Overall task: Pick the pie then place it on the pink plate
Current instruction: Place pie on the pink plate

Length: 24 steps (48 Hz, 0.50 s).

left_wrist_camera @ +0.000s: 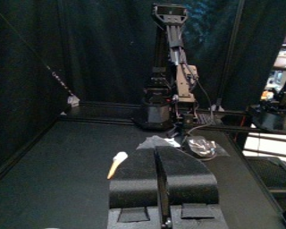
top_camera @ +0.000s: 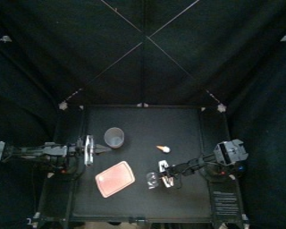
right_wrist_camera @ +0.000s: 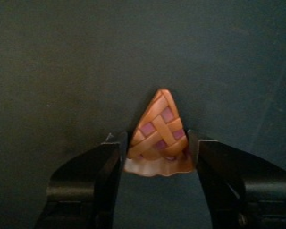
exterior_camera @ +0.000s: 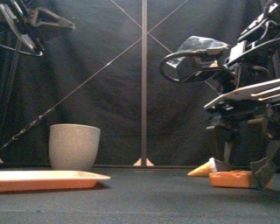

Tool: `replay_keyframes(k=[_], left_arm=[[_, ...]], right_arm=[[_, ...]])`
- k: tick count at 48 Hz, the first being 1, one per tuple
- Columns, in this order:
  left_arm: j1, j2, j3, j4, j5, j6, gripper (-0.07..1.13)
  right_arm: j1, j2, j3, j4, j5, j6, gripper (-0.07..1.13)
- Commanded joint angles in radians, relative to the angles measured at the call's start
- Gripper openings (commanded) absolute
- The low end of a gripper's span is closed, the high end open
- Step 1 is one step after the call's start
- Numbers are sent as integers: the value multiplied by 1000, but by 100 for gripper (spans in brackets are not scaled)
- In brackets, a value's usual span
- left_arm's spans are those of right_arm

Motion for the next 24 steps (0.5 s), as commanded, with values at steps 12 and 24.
replay_keyframes(k=[12, 24], left_arm=[[3, 2, -15, 0, -20, 2, 0], [23, 2, -17, -3, -32, -2, 0]], right_arm=[[0, -21, -124, 2, 0, 17, 67], [0, 89, -443, -5, 8, 12, 67]])
